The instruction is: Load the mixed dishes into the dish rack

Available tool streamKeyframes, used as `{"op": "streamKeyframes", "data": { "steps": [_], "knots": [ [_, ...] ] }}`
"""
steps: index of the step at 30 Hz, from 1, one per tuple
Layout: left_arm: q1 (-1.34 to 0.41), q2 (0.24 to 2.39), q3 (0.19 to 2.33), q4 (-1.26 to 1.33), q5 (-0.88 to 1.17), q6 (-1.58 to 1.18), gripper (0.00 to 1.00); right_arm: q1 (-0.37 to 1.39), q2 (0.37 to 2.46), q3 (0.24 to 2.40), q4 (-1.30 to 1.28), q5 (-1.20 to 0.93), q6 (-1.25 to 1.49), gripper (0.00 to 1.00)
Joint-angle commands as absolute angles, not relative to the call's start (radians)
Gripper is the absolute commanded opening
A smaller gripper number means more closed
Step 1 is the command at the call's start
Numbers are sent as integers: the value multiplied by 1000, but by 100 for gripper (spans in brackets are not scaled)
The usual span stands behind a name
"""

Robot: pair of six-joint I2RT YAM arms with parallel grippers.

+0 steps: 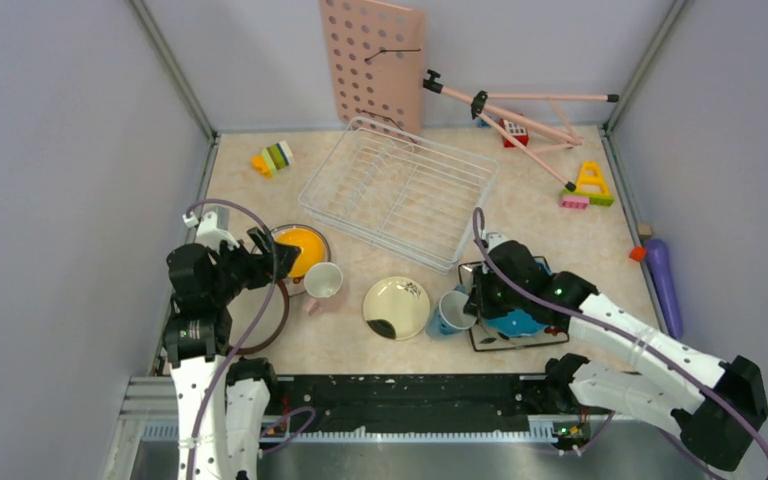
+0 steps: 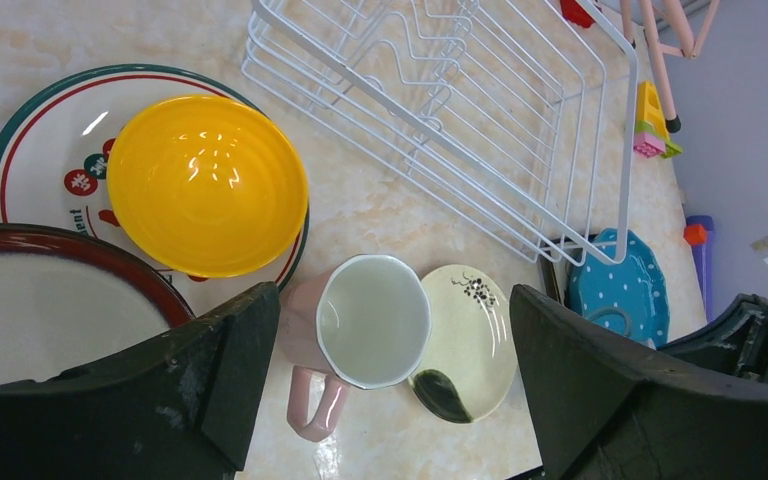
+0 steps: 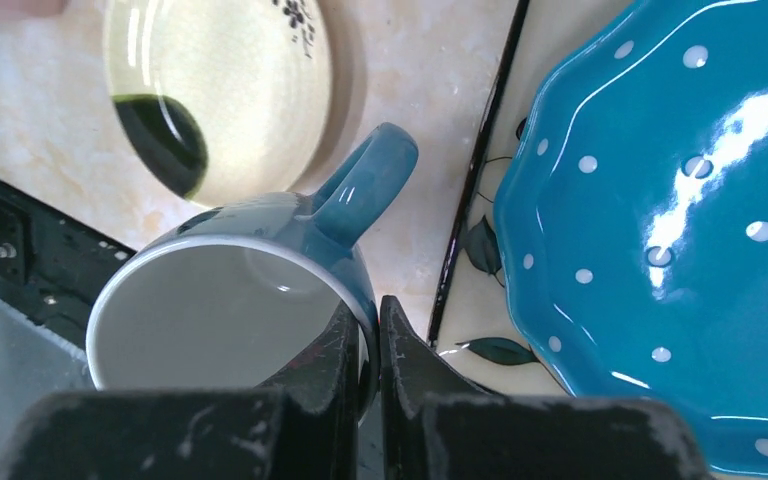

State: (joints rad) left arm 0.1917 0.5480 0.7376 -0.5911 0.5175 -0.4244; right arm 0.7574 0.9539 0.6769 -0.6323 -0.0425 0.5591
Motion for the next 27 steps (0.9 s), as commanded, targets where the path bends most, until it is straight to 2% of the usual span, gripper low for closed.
{"op": "streamKeyframes", "data": {
  "steps": [1, 10, 16, 22, 27],
  "knots": [
    [191, 552, 732, -538, 541, -429, 90, 767, 846, 762, -557, -61, 545, 0],
    [192, 557, 730, -534, 552, -428, 90, 767, 742, 762, -500, -78, 564, 0],
    [192, 558, 730, -534, 552, -430, 90, 767, 872, 801, -631, 60, 552, 0],
    [191, 567, 729, -535, 553, -430, 90, 767, 993, 798, -577, 13, 544, 0],
    [191, 589, 730, -534, 564, -430, 90, 769, 1030, 805, -614, 128, 555, 0]
  ]
}}
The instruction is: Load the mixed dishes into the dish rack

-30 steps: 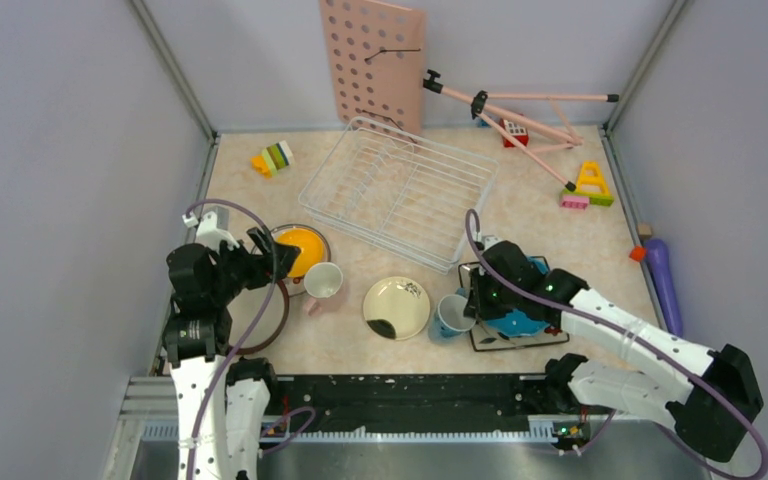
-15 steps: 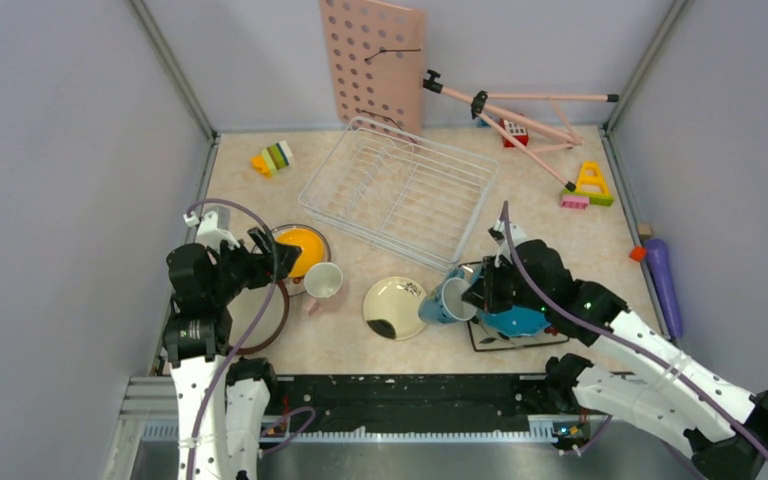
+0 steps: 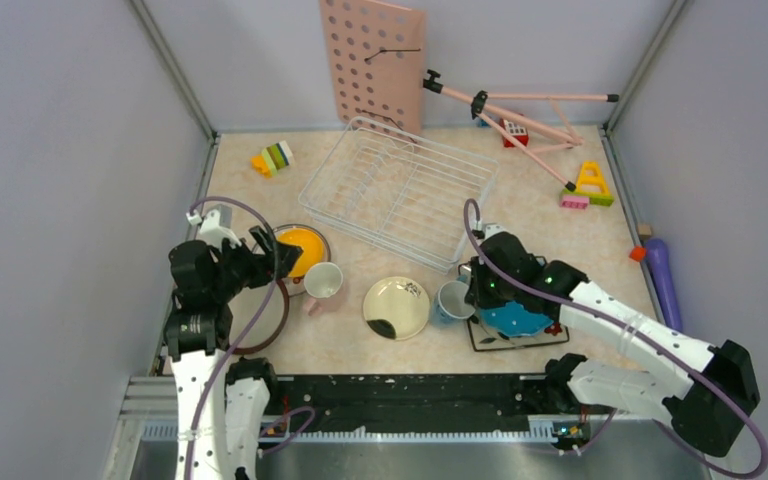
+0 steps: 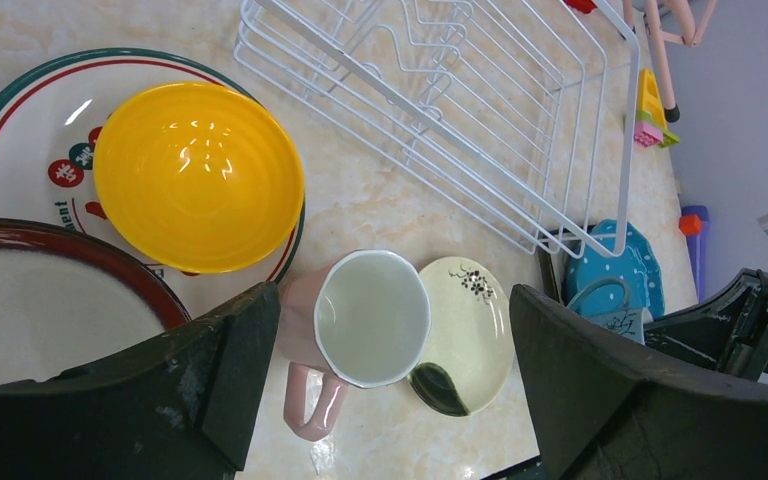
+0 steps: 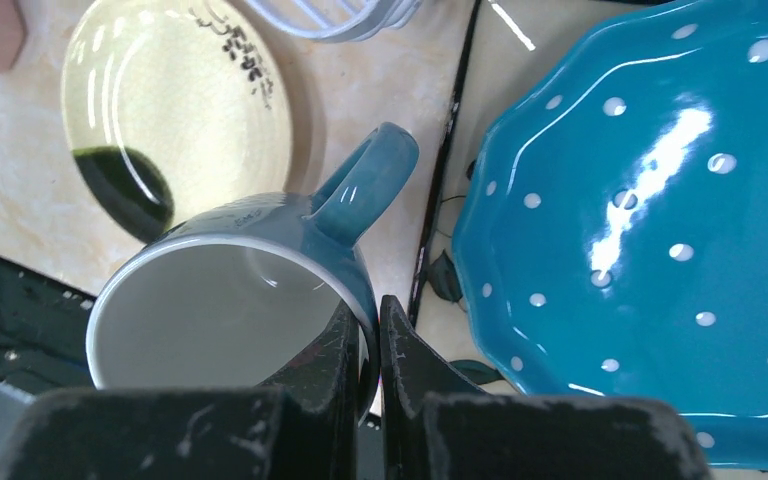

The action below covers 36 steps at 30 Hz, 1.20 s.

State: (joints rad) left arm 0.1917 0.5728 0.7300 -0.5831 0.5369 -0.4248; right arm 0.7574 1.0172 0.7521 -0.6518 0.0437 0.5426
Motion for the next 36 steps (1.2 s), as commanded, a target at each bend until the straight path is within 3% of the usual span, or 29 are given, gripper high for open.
{"op": "streamKeyframes", "data": {
  "steps": [1, 7, 10, 13, 16, 24, 27, 32, 36],
  "knots": [
    [190, 591, 730, -534, 564, -430, 90, 771, 1036, 806, -616, 135, 556, 0],
    [183, 612, 723, -518, 606, -447, 91, 778, 934, 794, -494, -65, 518, 0],
    [175, 644, 709, -468, 727, -533, 92, 776, 840, 798, -390, -156, 527, 0],
    [174, 682, 646, -228, 958, -781, 93, 774, 791, 799, -293, -162, 562, 0],
    [168, 703, 595, 37, 1047, -1044, 95, 757, 805, 802, -163, -226, 620, 0],
    [110, 744, 619, 198, 982, -1435, 98, 742, 915, 781, 410, -378, 891, 0],
    [41, 777, 621, 266, 964, -1609, 98, 742, 964, 788, 525, -381, 926, 0],
    [-119, 813, 682, 141, 859, -1713, 94, 742, 1018, 821, 623, -360, 939, 0],
    [-173, 825, 662, 319, 855, -1871, 94, 742, 1045, 837, 640, -359, 939, 0]
  ]
}}
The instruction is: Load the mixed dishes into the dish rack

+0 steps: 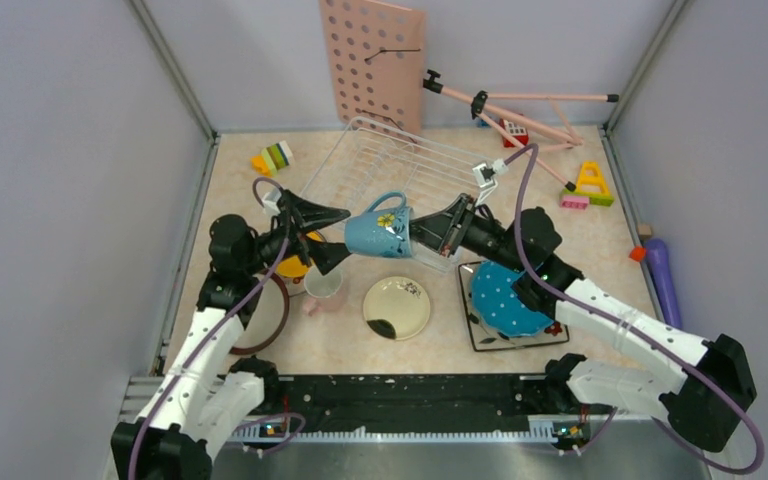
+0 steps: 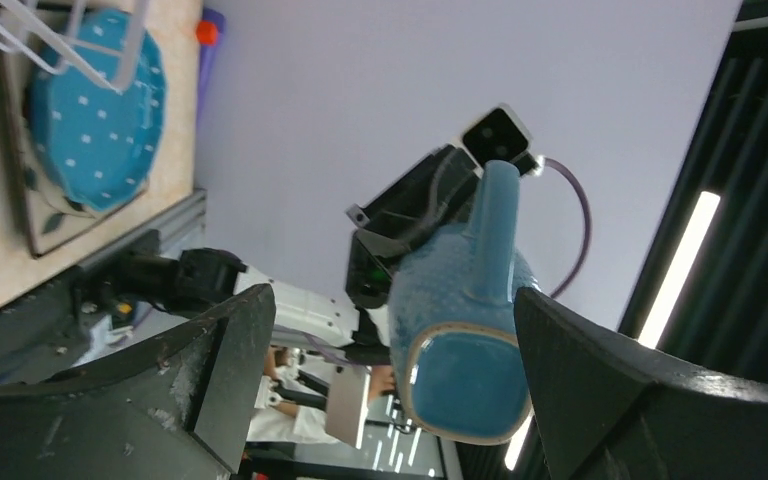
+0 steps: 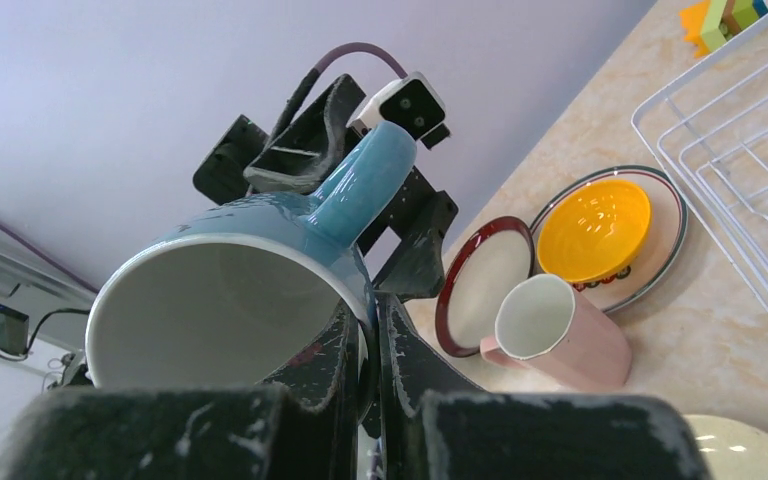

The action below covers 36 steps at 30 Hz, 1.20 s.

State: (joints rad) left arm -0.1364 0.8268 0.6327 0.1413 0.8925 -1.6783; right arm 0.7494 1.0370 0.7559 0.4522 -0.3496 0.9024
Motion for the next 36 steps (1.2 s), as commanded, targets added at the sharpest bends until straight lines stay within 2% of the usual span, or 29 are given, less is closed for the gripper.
{"op": "streamKeyframes", "data": {
  "steps": [1, 13, 20, 24, 27, 28, 30, 31, 32, 36],
  "knots": [
    [-181, 821, 655, 339, 845, -1895, 94, 743, 1045, 838, 638, -352, 936, 0],
    [-248, 817, 665, 355, 801, -1924, 95, 742, 1124, 851, 714, -375, 938, 0],
    [-268, 825, 677, 340, 828, -1902, 91, 742, 1158, 870, 692, -363, 925, 0],
    [-274, 834, 677, 343, 835, -1893, 80, 742, 1178, 871, 713, -372, 930, 0],
    [-276, 842, 674, 324, 831, -1877, 61, 742, 1193, 879, 712, -381, 932, 0],
    [-276, 842, 678, 301, 827, -1864, 46, 742, 1195, 883, 707, -385, 930, 2],
    [-276, 842, 689, 272, 818, -1825, 23, 733, 1190, 886, 676, -382, 917, 39],
    [-276, 844, 700, 256, 812, -1803, 8, 725, 1178, 881, 657, -370, 914, 56],
    [-276, 848, 713, 216, 802, -1778, 0, 715, 1162, 871, 633, -351, 910, 66],
    [-275, 878, 774, 40, 696, -1613, 0, 642, 1069, 811, 501, -273, 903, 81]
  ]
}}
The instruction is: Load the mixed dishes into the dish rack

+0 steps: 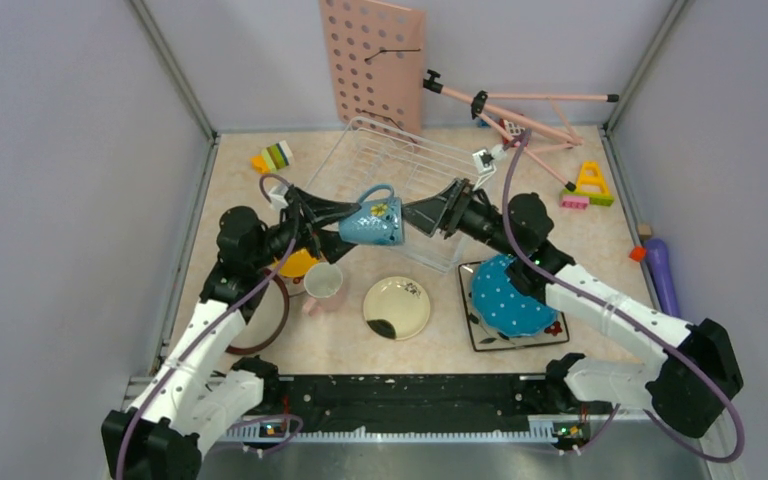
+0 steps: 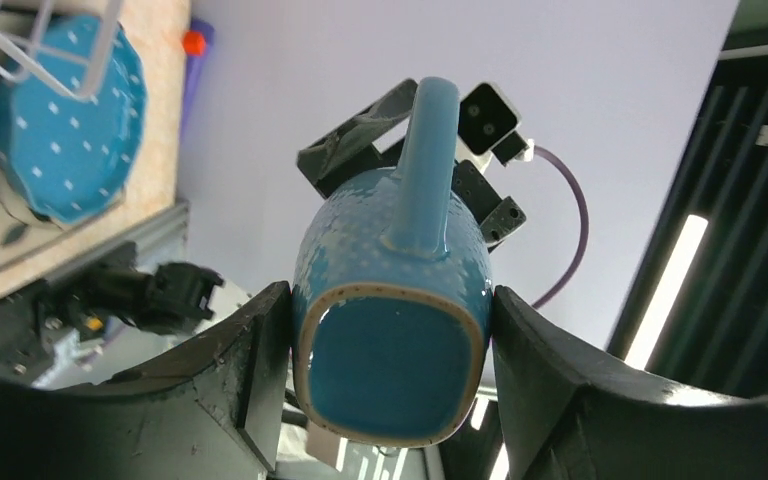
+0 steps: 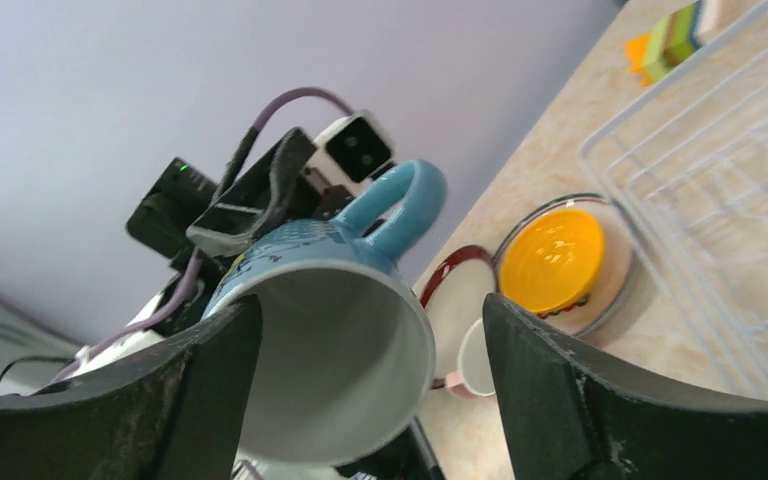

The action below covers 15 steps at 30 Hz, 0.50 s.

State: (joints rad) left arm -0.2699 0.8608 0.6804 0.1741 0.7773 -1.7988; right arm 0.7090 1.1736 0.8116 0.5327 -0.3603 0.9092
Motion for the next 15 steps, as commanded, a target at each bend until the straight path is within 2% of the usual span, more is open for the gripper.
{"op": "streamKeyframes", "data": {
  "steps": [1, 5, 8, 11, 15],
  "knots": [
    [-275, 892, 790, 11, 657, -1584, 0, 624, 1044, 798, 450, -245, 898, 82],
    [-279, 976, 874, -86, 552, -1453, 0, 595, 914, 757, 199, -28, 844, 82],
    [-313, 1082, 1007, -203, 416, -1247, 0, 595, 808, 727, 80, 137, 784, 82],
    [-377, 1195, 1174, -331, 247, -1046, 0, 595, 734, 717, 6, 239, 710, 82],
    [-455, 1366, 1339, -340, 166, -866, 0, 594, 682, 742, -105, 310, 623, 81]
  ]
}}
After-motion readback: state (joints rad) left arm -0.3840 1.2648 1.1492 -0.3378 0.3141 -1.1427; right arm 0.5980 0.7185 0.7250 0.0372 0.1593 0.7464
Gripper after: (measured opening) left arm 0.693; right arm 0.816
